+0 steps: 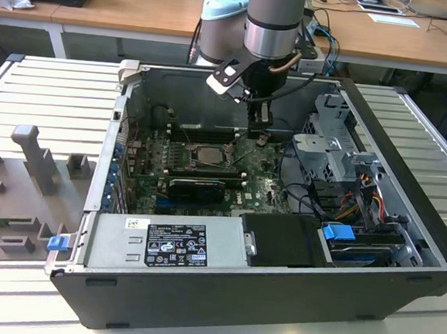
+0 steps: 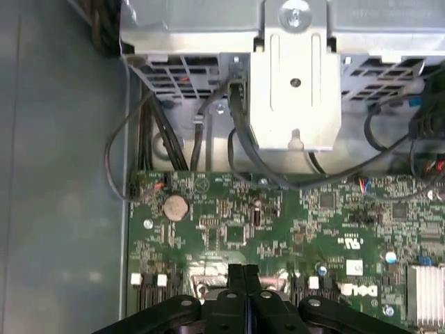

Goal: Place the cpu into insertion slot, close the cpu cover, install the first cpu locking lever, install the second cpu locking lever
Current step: 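Close the cpu cover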

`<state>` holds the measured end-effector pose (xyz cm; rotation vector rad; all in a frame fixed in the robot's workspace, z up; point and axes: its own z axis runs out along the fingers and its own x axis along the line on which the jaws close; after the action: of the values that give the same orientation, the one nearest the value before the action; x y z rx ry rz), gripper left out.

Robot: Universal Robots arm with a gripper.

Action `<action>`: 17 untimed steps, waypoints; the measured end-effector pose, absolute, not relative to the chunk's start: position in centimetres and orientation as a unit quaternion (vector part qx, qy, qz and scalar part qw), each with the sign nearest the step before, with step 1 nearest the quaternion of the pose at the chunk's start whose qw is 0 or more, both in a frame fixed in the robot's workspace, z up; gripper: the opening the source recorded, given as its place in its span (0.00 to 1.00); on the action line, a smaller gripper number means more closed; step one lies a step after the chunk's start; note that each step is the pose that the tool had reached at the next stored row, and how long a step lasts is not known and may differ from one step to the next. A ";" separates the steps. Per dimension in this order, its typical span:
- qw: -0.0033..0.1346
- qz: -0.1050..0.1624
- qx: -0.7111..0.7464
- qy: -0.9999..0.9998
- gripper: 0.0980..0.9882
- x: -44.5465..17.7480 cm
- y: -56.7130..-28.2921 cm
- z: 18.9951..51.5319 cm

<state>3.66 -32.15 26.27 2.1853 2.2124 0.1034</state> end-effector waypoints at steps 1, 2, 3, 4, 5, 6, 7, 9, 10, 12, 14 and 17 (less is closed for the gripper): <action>0.015 0.033 0.702 0.711 0.01 4.1 -32.2 26.3; 0.015 0.033 0.702 0.711 0.01 4.7 -32.1 26.3; 0.015 0.033 0.702 0.711 0.01 5.0 -32.1 26.3; 0.015 0.033 0.702 0.711 0.01 5.2 -32.1 26.3; 0.015 0.033 0.702 0.711 0.01 5.5 -32.1 26.3; 0.015 0.033 0.702 0.711 0.01 5.8 -32.1 26.3; 0.015 0.033 0.702 0.711 0.01 6.0 -32.1 26.3; 0.015 0.033 0.702 0.711 0.01 6.6 -32.1 26.3; 0.015 0.033 0.702 0.711 0.01 6.8 -32.1 26.2; 0.015 0.033 0.702 0.711 0.01 6.8 -32.1 25.9; 0.015 0.034 0.702 0.711 0.01 6.6 -32.1 25.5; 0.015 0.033 0.702 0.711 0.01 5.5 -32.1 25.3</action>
<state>5.53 -32.13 25.34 2.1843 2.2144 0.1039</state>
